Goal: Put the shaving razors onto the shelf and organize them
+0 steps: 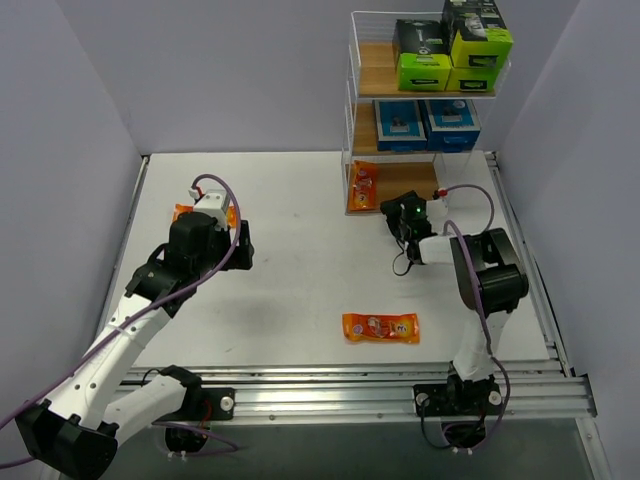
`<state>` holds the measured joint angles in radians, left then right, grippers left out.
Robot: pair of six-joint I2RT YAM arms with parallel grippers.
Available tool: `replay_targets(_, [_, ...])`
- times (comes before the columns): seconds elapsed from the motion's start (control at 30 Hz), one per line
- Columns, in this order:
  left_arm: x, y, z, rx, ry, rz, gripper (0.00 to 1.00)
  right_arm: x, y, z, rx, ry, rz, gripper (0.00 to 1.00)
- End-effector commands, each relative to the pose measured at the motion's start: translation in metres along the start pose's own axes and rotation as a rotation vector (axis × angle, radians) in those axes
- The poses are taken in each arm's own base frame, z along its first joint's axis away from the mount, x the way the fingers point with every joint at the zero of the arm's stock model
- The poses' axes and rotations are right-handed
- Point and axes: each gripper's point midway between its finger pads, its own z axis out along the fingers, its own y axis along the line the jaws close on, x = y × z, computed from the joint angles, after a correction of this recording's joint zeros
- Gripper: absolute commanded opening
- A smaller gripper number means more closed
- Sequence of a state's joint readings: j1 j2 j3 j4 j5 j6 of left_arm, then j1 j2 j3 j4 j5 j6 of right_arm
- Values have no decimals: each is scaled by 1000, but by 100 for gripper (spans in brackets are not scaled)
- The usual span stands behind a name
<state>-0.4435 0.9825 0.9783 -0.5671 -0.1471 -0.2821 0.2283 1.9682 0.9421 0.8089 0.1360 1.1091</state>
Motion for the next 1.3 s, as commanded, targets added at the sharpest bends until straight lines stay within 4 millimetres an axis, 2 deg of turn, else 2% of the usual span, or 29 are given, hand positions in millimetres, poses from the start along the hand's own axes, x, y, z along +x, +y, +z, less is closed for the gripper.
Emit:
replay_targets(0.0, [-13,2,-2,-15,-33,11,94,-20,23,-33,-73,-1,-51,51])
replay_targets(0.03, [-13,2,-2,-14,-33,10,94,-17,21,-39,-76,19,-71,51])
replay_targets(0.07, [-13,2,-1,-12,-30,12,94,-9,9,-47,-51,56,-99,51])
replay_targets(0.1, [-13,0,-1,-4,-30,11,94,-10,15,-57,-68,71,-118,50])
replay_targets(0.23, [-10,-2,3,6,-13,17,94,16,7,-93,-105,248,-273,50])
replay_targets(0.27, [-9,-1,4,3,-9,20,94,24,-2,-102,-89,298,-304,50])
replay_targets(0.33, [-8,-2,5,6,-3,20,94,33,1,-120,-125,357,-363,51])
replay_targets(0.37, [-7,-2,6,7,0,21,94,45,-10,-130,-114,425,-432,51])
replay_targets(0.4, [-7,-2,6,8,4,21,94,57,-4,-142,-139,462,-482,51])
replay_targets(0.43, [-6,-2,7,9,5,23,94,66,-6,-150,-136,494,-528,51])
replay_targets(0.47, [-5,-3,8,9,10,24,94,76,-17,-161,-112,541,-612,51])
replay_targets(0.5, [-4,-2,9,7,16,26,94,82,-10,-169,-128,554,-661,51])
replay_targets(0.53, [-4,-3,9,9,16,26,94,102,-8,-184,-143,602,-726,51])
replay_targets(0.57, [-2,-2,11,7,25,27,94,110,-19,-196,-108,649,-784,51])
replay_targets(0.6, [-1,-2,11,4,28,28,94,111,-16,-201,-99,630,-820,51])
replay_targets(0.63, [-1,-2,12,3,31,29,94,124,-19,-217,-101,666,-870,51])
replay_targets(0.67, [-1,-2,12,2,35,30,94,125,-15,-223,-115,654,-886,51])
replay_targets(0.77, [0,-2,12,5,37,33,94,129,-28,-242,-81,669,-925,51])
replay_targets(0.8, [-1,-2,12,4,35,33,94,124,-24,-248,-89,639,-921,51])
replay_targets(0.87, [0,-2,13,3,38,33,94,126,-28,-262,-106,647,-937,52])
replay_targets(0.9, [0,-3,13,4,40,35,94,120,-21,-267,-123,612,-926,52])
replay_targets(1.07, [2,-2,15,0,55,37,94,114,-24,-300,-184,611,-965,56])
replay_targets(1.13, [2,-3,15,8,55,38,94,113,-35,-307,-163,633,-1002,57])
replay_targets(1.23, [2,-4,14,10,51,38,94,123,-36,-317,-184,656,-1019,58])
replay_targets(1.27, [2,-4,14,10,51,38,94,123,-40,-315,-140,645,-1021,61])
